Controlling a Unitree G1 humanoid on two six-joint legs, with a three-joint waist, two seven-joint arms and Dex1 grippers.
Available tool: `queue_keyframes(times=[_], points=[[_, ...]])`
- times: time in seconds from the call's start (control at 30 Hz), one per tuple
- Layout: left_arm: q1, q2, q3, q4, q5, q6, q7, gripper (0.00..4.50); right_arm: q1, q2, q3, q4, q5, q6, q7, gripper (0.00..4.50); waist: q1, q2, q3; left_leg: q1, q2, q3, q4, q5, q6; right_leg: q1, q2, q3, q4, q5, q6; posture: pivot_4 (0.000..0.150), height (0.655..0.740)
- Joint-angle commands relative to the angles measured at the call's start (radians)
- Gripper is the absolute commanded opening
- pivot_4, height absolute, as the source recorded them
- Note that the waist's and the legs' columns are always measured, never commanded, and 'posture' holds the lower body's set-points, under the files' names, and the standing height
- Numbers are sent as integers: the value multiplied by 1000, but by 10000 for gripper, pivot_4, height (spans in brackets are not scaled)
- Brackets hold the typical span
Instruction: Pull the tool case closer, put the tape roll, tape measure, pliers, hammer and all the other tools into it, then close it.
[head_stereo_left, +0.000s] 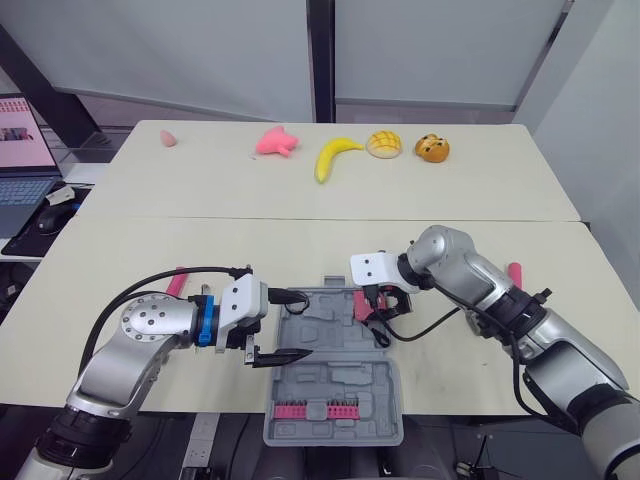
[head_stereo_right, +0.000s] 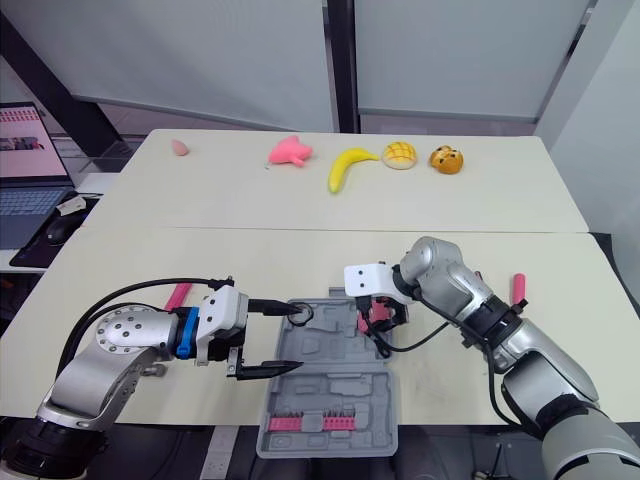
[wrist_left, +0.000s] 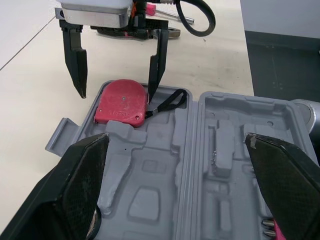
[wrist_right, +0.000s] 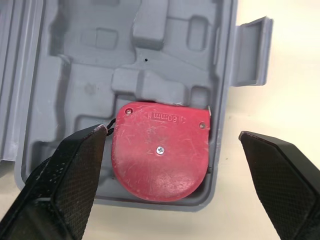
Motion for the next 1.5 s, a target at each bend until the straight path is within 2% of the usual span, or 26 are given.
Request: queue_keyframes(times=[0.03,0.23,0.43,0.53,0.67,0.83,1.0,1.33,1.5], points=[[-8,-2,11,-14,-17,0,1,45000,15,-18,-82,-104,77,19,35,44851,0,0,0,0,0,0,0,0,0,0,0,0,0,0,0,1500,7369],[-21,-2,14,0,-19,1,-2,45000,113,-74,-167,-162,164,-63,28,44851,3,0,0,0,0,0,0,0,0,1,0,0,0,0,0,1500,7369],[-36,0,11,15,-21,4,-9,45000,171,-74,-182,-176,177,-94,-15,26199,-3,0,0,1,0,0,0,0,0,1,0,0,1,0,0,1500,7369],[-38,1,9,15,-22,7,-11,45000,185,-74,-184,-180,183,-94,-29,19703,-2,0,0,1,0,0,0,0,0,1,0,0,1,0,0,1500,7369],[-33,2,10,9,-23,7,-11,45000,201,-67,-190,-149,186,-123,-68,19703,-1,0,0,1,0,0,1,0,0,1,0,0,0,0,0,1500,7369],[-42,0,8,11,-22,8,-12,45000,229,-37,-226,-29,203,-291,-134,19703,-1,0,0,1,0,0,1,0,0,1,0,0,0,0,0,1500,7369],[-53,2,5,11,-24,14,-17,45000,268,-15,-262,36,220,-355,-173,19703,-1,0,0,1,0,0,1,0,0,2,0,0,0,0,0,1500,7369],[-71,4,3,18,-25,26,-34,45000,301,-5,-257,129,198,-320,-188,19703,-1,0,0,1,0,0,1,0,0,2,0,0,0,0,0,1500,7369],[-66,9,10,15,-27,33,-35,45000,313,5,-228,211,169,-302,-187,19703,-1,-1,-1,7,0,1,1,0,0,7,0,1,0,0,0,1500,7369]])
